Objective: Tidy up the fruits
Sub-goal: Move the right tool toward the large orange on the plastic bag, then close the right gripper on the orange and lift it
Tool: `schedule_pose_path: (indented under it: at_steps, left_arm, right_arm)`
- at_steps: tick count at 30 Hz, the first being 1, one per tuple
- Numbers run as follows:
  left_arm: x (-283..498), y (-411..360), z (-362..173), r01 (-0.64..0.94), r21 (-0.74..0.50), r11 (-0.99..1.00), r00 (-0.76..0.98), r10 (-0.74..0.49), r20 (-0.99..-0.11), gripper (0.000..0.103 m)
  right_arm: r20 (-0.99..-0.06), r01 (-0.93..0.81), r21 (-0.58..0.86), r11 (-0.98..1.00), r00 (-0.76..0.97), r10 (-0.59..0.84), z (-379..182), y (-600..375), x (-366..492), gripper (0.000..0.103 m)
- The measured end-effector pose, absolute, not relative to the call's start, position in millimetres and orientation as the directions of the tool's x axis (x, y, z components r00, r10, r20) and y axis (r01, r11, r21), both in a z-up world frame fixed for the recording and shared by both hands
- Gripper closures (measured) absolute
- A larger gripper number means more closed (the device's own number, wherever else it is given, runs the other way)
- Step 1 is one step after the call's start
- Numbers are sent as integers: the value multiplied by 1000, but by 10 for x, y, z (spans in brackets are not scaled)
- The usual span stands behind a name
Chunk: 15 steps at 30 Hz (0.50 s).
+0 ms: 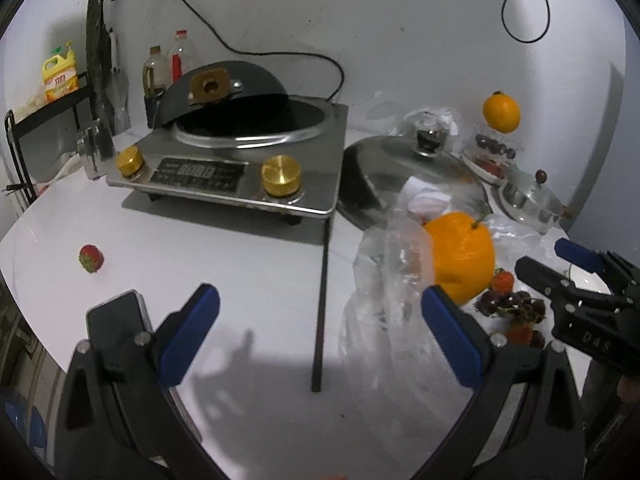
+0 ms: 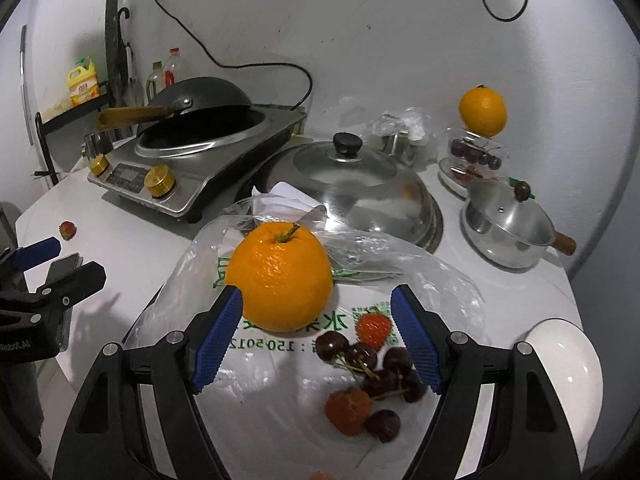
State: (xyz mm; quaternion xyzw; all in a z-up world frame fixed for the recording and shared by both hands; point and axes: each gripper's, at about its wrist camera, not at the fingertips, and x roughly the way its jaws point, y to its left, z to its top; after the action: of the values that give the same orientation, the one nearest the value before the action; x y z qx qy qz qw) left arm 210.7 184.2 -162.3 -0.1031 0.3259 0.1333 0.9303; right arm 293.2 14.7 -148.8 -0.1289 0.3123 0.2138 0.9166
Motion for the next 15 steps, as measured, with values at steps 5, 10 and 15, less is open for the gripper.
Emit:
schedule_pose_path:
  at_steps: [5,10,15]
  left_arm:
    - [2189,1944,-1705,-323,-109,940,741,179,-647,1]
    - [2257,2020,-1751,-331,-107,937,733,184,-655,1]
    - [2330,2088,-1814,-337,-106,935,722,185,-666,1]
  right_arm:
    - [-641,-482,-99,870,700,315,-1559,248,3044,24]
    - [-659,-503,-77,861,674,335,-1633,348,3160,24]
    - [-676,-516,-56,855,650,348,-1726,453,3268,24]
